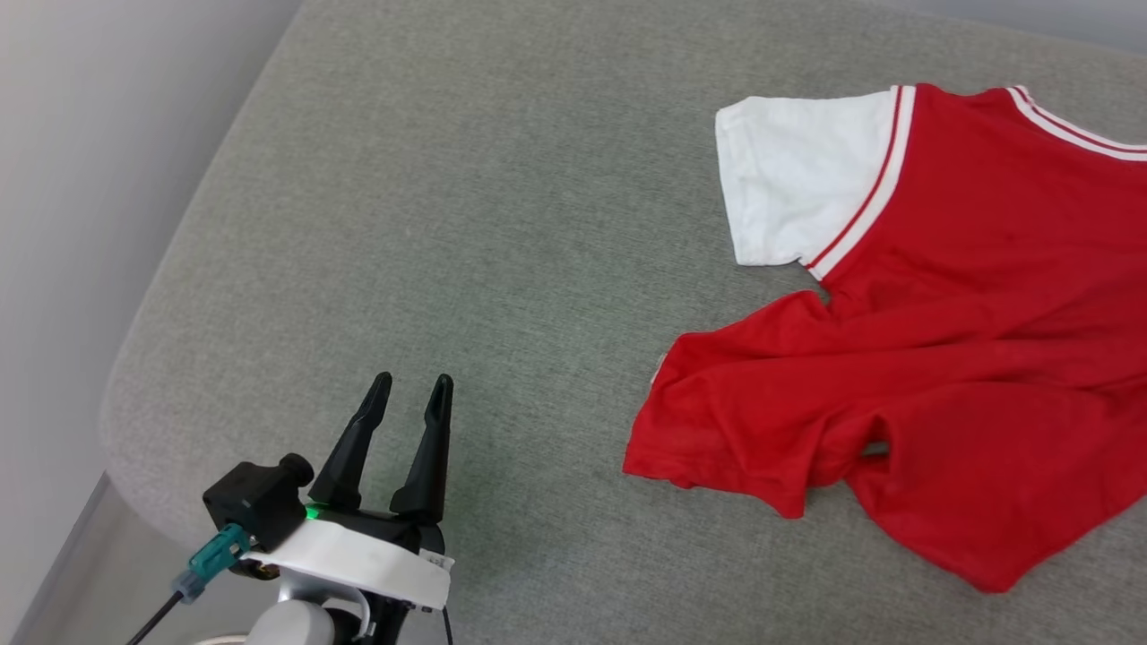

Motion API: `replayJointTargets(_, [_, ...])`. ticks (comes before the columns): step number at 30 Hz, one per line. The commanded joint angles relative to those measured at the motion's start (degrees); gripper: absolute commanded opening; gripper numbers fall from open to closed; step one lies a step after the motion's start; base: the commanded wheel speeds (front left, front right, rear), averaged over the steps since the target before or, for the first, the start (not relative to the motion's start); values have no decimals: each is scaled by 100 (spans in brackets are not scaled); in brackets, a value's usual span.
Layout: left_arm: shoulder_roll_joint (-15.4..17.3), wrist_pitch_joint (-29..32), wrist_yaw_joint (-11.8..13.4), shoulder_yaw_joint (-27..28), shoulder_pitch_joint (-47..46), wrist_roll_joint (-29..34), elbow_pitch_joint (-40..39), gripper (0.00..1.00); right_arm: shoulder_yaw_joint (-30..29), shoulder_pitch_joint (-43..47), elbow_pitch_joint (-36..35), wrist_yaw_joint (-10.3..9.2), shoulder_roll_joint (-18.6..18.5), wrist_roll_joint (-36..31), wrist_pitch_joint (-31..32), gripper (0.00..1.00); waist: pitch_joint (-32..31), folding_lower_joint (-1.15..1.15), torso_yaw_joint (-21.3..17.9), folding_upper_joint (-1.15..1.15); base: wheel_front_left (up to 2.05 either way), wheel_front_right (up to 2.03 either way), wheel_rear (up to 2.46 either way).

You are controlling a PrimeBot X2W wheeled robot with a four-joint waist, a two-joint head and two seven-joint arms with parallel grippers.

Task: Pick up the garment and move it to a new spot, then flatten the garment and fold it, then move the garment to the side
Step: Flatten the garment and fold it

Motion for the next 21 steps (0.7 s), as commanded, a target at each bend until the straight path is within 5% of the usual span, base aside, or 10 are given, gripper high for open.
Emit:
replayJointTargets(1, [29,-12,2,29,-86,8,4,100,-112,41,-14,-10,98,-86,-73,100,-29,-1,-119,0,0,0,0])
replayJointTargets(11, [89,-12,2,295,276,179,-50,100,-802,153,-11,-10,1083,-637,-390,100,-731,-1,-808,0,0,0,0])
replayJointTargets(21, [-55,-12,2,557,828,395,-134,100,-356,1190,-848,-9,2018,-334,-124,100,-1536,-1,-1340,0,0,0,0])
